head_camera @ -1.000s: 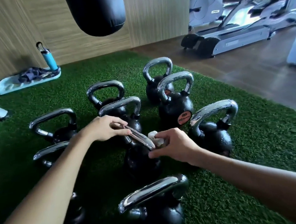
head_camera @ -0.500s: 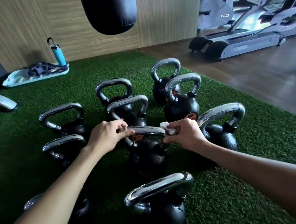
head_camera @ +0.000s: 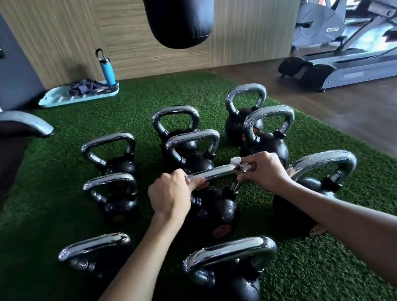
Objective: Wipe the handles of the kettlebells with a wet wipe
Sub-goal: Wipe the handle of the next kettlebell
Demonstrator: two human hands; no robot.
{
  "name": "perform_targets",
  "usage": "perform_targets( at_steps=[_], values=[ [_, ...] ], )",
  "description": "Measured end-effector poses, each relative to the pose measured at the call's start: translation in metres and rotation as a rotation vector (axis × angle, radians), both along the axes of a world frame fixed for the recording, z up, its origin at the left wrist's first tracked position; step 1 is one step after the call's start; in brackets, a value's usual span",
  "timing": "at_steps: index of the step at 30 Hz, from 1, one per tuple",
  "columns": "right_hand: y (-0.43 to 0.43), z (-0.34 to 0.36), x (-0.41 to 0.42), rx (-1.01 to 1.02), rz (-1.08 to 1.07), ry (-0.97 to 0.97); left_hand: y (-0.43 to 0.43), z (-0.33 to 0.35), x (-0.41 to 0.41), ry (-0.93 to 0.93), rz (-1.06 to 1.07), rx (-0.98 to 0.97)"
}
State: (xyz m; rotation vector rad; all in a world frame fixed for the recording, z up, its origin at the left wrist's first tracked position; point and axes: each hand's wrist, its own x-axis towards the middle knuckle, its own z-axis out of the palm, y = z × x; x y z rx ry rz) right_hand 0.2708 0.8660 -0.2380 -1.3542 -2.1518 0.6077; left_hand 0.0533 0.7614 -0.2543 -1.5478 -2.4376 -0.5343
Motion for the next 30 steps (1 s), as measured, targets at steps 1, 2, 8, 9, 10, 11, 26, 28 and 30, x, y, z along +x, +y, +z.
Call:
perform_targets(
  at_steps=[1, 2, 8, 9, 10, 11, 26, 28, 30],
  values=[
    [0.001, 0.001, -0.001, -0.011, 0.000, -0.007, -0.001, 0.002, -0.003, -0.045, -0.035, -0.010],
    [0.003, 0.003, -0.002, -0.026, -0.001, -0.020, -0.002, 0.004, -0.009, -0.123, -0.087, -0.014],
    [0.026, 0.032, 0.003, 0.024, 0.050, -0.145, 0.024, 0.035, -0.044, -0.389, -0.234, 0.010],
    [0.031, 0.036, 0.003, 0.044, 0.041, -0.129, 0.035, 0.042, -0.049, -0.381, -0.210, -0.030],
    [0.037, 0.039, 0.001, 0.063, 0.030, -0.097, 0.047, 0.050, -0.054, -0.379, -0.194, -0.083],
    [0.044, 0.041, -0.003, 0.070, 0.017, -0.048, 0.059, 0.058, -0.059, -0.359, -0.185, -0.151],
    [0.129, 0.058, -0.106, -0.023, -0.021, 0.247, 0.160, 0.111, -0.083, 0.252, -0.312, -0.533],
    [0.134, 0.047, -0.119, 0.048, -0.002, 0.176, 0.167, 0.105, -0.093, 0.171, -0.288, -0.466],
    [0.137, 0.034, -0.127, 0.156, -0.006, 0.161, 0.173, 0.098, -0.102, 0.079, -0.288, -0.422]
  ],
)
